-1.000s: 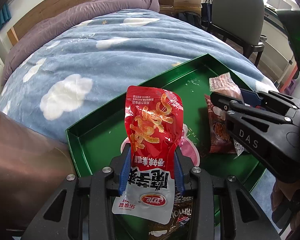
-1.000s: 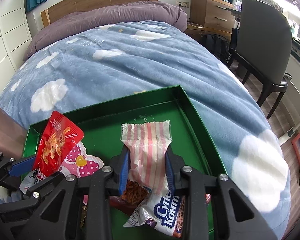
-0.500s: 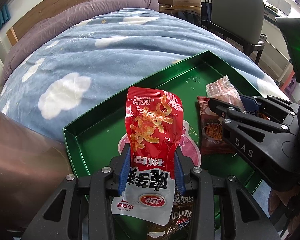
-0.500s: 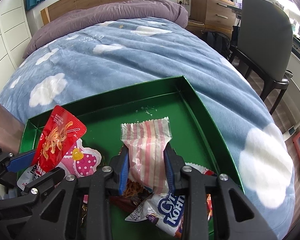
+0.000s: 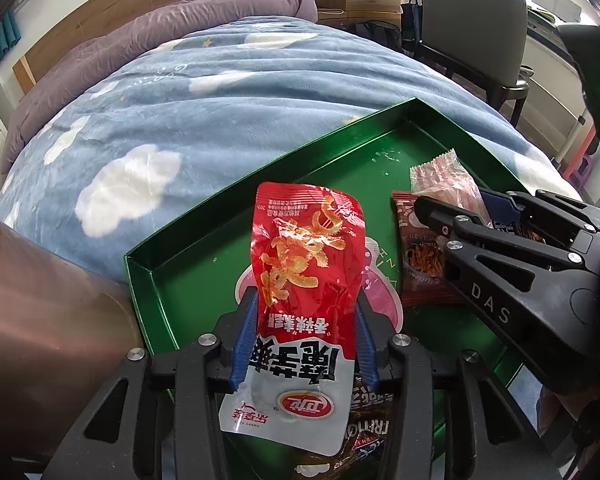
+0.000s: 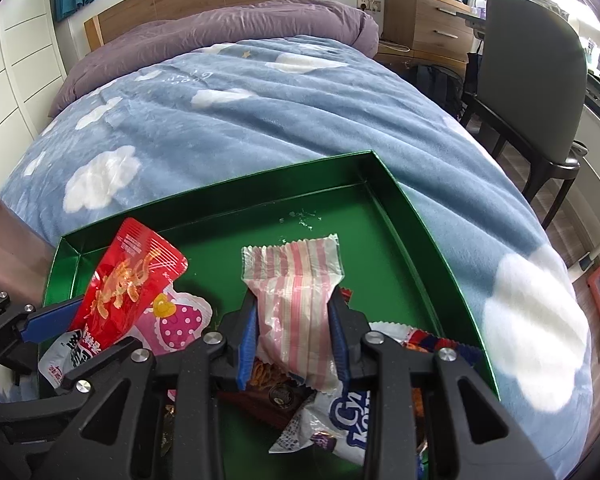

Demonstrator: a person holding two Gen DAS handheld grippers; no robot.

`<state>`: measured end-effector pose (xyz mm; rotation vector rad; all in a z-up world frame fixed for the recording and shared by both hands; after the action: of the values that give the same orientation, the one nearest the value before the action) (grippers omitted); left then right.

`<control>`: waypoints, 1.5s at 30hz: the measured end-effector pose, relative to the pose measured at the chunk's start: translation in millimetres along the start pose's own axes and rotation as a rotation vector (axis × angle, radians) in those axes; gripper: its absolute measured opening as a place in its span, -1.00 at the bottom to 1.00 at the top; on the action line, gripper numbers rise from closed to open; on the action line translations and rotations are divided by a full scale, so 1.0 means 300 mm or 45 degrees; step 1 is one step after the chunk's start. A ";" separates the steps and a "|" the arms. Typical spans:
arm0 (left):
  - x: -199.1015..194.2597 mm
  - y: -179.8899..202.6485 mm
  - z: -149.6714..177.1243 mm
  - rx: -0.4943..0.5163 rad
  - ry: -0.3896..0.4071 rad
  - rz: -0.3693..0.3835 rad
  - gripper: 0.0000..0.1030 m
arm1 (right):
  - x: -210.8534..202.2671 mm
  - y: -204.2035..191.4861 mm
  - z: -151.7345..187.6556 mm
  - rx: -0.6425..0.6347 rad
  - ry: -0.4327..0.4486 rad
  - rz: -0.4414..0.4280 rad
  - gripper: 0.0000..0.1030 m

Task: Organize snacks
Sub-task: 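Open left tool to drop red packet while right tool releases striped candy into tray, then move both open tools back toward the wafer bar and green packet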

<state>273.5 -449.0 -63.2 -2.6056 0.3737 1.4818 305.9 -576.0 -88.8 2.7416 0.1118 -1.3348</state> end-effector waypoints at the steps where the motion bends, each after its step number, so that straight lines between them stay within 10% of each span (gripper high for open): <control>1: 0.000 0.000 0.000 -0.001 0.001 -0.001 -0.22 | -0.003 -0.001 0.000 0.003 0.002 -0.001 -1.00; 16: -0.036 0.008 0.002 0.017 0.036 -0.018 -0.14 | -0.044 0.009 0.013 0.009 0.012 0.002 -0.87; 22: -0.072 0.011 0.009 0.030 0.073 -0.020 -0.08 | -0.072 0.009 0.006 0.018 0.036 0.009 -0.39; 45: -0.347 -0.001 0.185 0.098 0.116 0.099 -0.08 | -0.426 -0.012 0.092 0.041 0.158 0.068 -0.34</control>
<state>176.6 -420.3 -2.2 -2.6313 0.5370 1.3458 205.3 -579.0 -5.1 2.8315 0.0253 -1.1629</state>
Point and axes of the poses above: each gripper's, at about its wrist camera, not at the fingertips, and x roughly the way its jaws point, y to its right, z to its underside, the point moved 1 cm from there along x, roughly the way its jaws point, and after that the axes turned 11 degrees about -x, right-handed, at the moved point
